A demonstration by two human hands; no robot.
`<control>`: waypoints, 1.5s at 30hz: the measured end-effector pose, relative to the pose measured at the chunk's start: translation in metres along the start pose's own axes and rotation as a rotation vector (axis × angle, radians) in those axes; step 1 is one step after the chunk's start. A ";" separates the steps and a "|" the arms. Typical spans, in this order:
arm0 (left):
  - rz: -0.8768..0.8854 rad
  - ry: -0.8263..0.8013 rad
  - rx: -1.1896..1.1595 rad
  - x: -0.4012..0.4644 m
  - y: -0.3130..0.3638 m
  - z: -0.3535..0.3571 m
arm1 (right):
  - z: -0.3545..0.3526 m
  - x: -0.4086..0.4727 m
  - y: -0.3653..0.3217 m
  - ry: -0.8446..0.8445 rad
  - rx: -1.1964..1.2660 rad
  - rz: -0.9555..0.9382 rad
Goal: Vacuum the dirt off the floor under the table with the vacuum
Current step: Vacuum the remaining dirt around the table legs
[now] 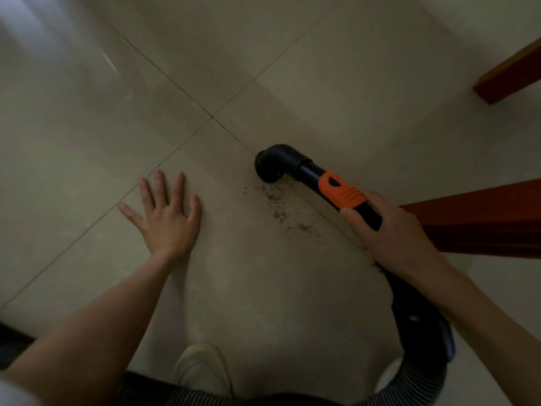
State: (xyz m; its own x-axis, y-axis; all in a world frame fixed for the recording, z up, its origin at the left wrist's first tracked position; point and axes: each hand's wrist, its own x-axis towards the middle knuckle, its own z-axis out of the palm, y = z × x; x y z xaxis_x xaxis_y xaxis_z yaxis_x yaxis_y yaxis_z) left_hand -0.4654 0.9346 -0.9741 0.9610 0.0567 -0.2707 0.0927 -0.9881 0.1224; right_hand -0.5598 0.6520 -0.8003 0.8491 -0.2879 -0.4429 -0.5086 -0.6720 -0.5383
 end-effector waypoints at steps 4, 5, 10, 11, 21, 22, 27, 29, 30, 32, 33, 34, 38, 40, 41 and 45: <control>0.004 -0.008 0.004 0.001 -0.001 0.000 | 0.002 0.001 -0.004 0.037 -0.024 0.008; 0.005 -0.005 0.009 0.001 -0.001 0.001 | 0.003 0.002 -0.005 0.045 -0.035 0.005; 0.010 -0.026 0.014 0.001 -0.001 0.000 | 0.013 -0.008 -0.008 0.026 -0.115 -0.020; 0.014 -0.037 0.021 0.001 -0.002 -0.001 | 0.013 -0.012 -0.009 0.029 -0.110 -0.016; 0.029 -0.061 -0.008 -0.003 -0.008 -0.005 | 0.026 -0.012 -0.032 0.001 -0.264 -0.109; 0.028 -0.046 -0.008 -0.003 -0.007 -0.004 | 0.025 -0.008 -0.030 0.005 -0.253 -0.122; 0.021 0.013 -0.007 -0.001 -0.005 0.001 | 0.032 -0.015 -0.009 0.006 -0.226 -0.185; 0.028 0.021 0.004 -0.001 -0.006 0.002 | 0.035 -0.027 -0.001 -0.019 -0.196 -0.198; 0.033 0.023 0.007 -0.001 -0.006 0.003 | 0.037 -0.033 0.002 -0.034 -0.180 -0.210; 0.035 0.011 0.009 -0.002 -0.005 0.003 | 0.041 -0.046 0.006 -0.075 -0.193 -0.222; 0.034 -0.001 0.009 -0.002 -0.005 0.003 | 0.042 -0.050 0.007 -0.088 -0.204 -0.224; 0.037 -0.013 0.010 -0.003 -0.005 0.002 | 0.042 -0.054 0.009 -0.094 -0.208 -0.233; 0.073 -0.091 -0.059 -0.001 -0.007 -0.009 | 0.046 -0.055 0.015 -0.109 -0.217 -0.279; 0.093 -0.160 -0.106 0.001 -0.012 -0.018 | 0.042 -0.057 0.018 -0.156 -0.201 -0.316; 0.086 -0.198 -0.115 0.000 -0.017 -0.024 | 0.040 -0.062 0.017 -0.197 -0.204 -0.338; -0.009 -0.344 -0.151 -0.019 -0.047 -0.037 | 0.069 -0.075 0.034 -0.321 -0.322 -0.446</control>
State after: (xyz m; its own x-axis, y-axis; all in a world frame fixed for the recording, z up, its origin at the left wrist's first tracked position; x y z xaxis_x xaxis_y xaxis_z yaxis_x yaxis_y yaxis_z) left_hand -0.4780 0.9851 -0.9399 0.8186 -0.0110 -0.5742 0.1633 -0.9541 0.2510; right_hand -0.6506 0.6977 -0.8353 0.8588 0.2526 -0.4457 -0.0048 -0.8660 -0.5000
